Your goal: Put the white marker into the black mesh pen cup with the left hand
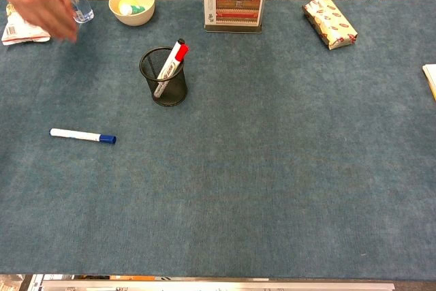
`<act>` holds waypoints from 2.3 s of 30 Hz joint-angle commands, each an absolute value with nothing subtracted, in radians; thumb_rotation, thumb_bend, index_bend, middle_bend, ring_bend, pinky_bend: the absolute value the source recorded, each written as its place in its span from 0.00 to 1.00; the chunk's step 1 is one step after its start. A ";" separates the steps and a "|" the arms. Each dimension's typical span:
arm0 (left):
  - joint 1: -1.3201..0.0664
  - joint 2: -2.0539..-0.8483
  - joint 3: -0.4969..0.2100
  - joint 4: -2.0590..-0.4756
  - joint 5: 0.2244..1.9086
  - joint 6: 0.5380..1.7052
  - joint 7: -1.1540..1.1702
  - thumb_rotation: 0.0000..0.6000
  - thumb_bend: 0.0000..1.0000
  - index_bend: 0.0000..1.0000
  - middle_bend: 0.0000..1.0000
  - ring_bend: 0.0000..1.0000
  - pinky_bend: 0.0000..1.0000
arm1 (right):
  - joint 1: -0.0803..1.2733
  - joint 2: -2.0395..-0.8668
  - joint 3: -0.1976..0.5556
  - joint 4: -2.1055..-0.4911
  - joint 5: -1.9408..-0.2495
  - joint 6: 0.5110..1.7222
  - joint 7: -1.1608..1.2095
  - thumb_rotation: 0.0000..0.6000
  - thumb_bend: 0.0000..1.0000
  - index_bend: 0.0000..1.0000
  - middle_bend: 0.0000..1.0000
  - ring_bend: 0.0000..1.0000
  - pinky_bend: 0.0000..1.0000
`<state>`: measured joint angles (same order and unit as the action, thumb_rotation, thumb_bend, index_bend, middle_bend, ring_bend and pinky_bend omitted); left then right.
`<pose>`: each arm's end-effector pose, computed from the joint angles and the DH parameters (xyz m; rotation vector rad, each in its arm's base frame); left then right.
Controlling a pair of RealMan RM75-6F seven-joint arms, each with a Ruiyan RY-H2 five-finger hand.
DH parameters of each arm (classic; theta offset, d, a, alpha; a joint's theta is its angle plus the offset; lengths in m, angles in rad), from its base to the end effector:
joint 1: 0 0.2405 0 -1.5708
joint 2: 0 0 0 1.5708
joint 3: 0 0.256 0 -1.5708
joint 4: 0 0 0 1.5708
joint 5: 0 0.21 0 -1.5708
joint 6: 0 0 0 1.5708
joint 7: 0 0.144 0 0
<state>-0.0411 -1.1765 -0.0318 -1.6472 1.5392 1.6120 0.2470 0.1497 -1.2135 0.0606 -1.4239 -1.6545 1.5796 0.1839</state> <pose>-0.2962 0.1625 0.1507 -1.3717 -0.7227 -0.8348 -0.3001 -0.2029 0.1500 1.4675 -0.8005 1.1642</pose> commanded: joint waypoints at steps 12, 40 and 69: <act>-0.042 -1.180 -0.034 -1.639 1.528 1.590 0.245 1.00 0.26 0.47 0.29 0.04 0.22 | 0.151 -1.214 0.061 -1.422 -1.649 1.577 0.179 1.00 0.00 0.50 0.43 0.41 0.60; -0.189 -1.146 0.032 -1.743 1.443 1.201 0.312 1.00 0.28 0.37 0.00 0.00 0.16 | 0.137 -1.207 0.068 -1.432 -1.631 1.595 0.167 1.00 0.00 0.50 0.43 0.41 0.60; -0.380 -1.340 -0.019 -1.616 1.218 0.984 0.429 1.00 0.29 0.35 0.00 0.00 0.16 | 0.141 -1.202 0.072 -1.434 -1.626 1.585 0.184 1.00 0.00 0.50 0.43 0.41 0.60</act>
<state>-0.3755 -1.3349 -0.0207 -1.6217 1.2233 0.9886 0.4250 0.1414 -1.2015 0.0723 -1.4341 -1.6263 1.5849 0.1842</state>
